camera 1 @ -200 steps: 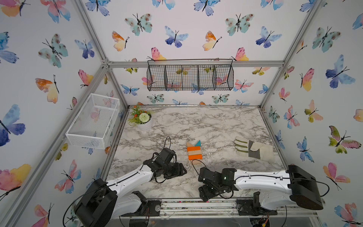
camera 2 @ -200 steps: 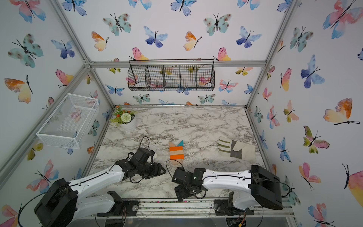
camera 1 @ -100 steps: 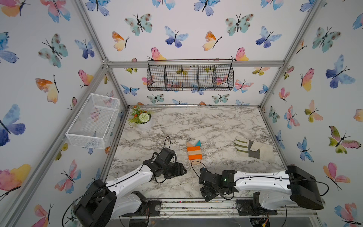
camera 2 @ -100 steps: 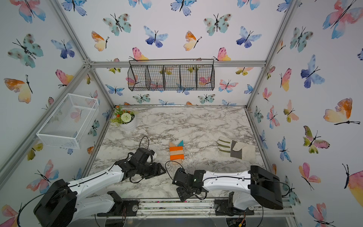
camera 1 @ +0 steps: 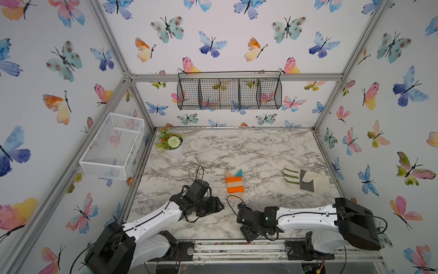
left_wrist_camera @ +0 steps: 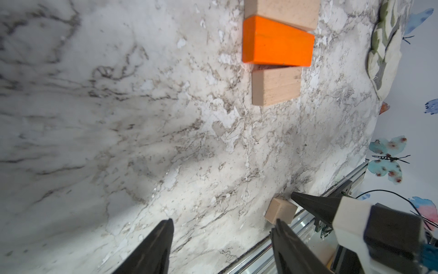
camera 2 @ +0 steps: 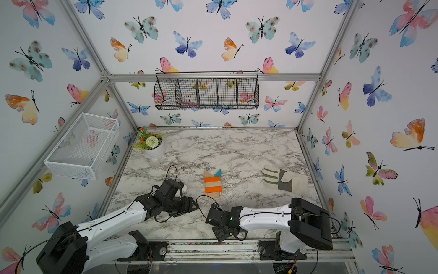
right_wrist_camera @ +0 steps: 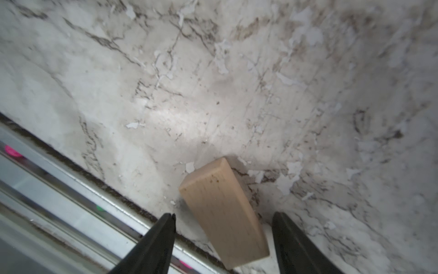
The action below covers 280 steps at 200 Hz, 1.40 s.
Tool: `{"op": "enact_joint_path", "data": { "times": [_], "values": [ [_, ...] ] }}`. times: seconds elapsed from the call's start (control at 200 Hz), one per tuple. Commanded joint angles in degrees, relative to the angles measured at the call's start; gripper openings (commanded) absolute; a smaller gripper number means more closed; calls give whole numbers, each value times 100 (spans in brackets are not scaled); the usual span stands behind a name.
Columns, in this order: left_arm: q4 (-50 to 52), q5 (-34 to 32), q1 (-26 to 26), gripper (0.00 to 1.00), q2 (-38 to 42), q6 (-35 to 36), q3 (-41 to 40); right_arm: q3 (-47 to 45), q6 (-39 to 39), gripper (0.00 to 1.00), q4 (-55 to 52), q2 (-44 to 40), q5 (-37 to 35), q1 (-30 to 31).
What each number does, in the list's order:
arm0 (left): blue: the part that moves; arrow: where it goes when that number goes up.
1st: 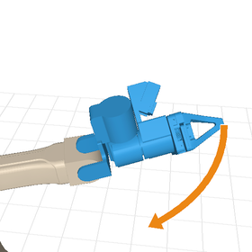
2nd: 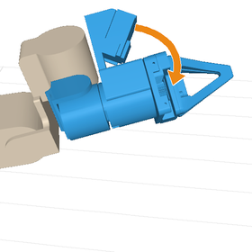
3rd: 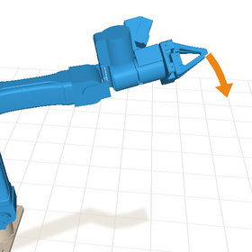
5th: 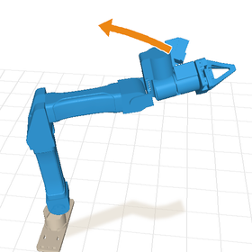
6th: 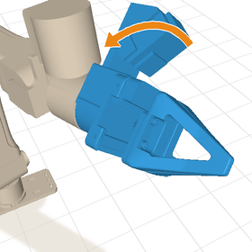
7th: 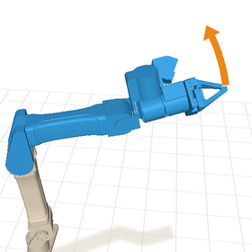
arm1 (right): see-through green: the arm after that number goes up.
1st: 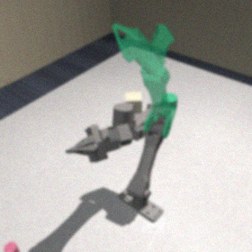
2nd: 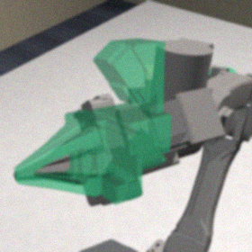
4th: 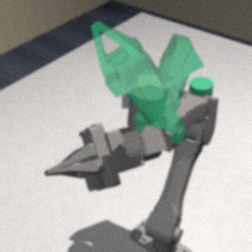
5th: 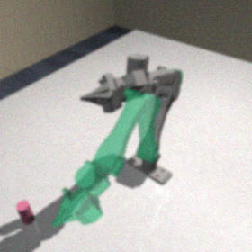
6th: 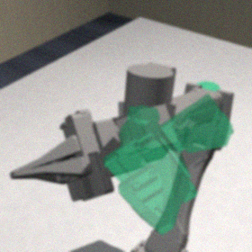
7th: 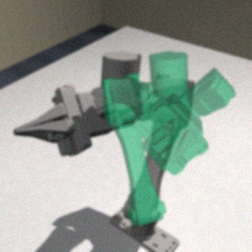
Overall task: Assemble a carrot with building blocks
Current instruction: Pick up the building block from the center of the board, then place the building block at the center of the board.
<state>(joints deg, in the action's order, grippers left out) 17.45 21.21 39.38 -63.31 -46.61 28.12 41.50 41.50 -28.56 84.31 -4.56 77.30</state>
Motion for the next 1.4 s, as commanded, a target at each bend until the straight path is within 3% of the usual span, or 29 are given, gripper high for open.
{"op": "enact_joint_path", "data": {
  "times": [0.0,0.07,0.195,0.385,0.681,1.001,1.121,1.286,1.396],
  "values": [
    [180,-171,-31,71,184,-119,-102,-203,-74,56,203,-75,38,-4],
    [145,-146,-74,71,259,-170,-166,-306,-91,46,254,-149,17,-13],
    [74,-117,-122,71,378,-258,-261,-336,-296,42,279,-124,15,-89],
    [63,-109,-132,71,416,-296,-276,-62,-975,27,521,147,314,-458],
    [55,-122,-230,71,647,-402,-445,1400,-2593,29,317,1113,673,-1383],
    [145,-117,-290,72,697,-314,-432,1657,-3085,29,236,1500,853,-1639],
    [61,-83,-299,72,638,-314,-457,1620,-3102,35,289,1542,825,-1648],
    [-88,49,-308,72,423,-237,-418,1836,-3025,68,97,1663,785,-1706],
    [-205,191,-308,71,245,-142,-399,1993,-2761,72,-181,1481,764,-1736]
  ]
}}
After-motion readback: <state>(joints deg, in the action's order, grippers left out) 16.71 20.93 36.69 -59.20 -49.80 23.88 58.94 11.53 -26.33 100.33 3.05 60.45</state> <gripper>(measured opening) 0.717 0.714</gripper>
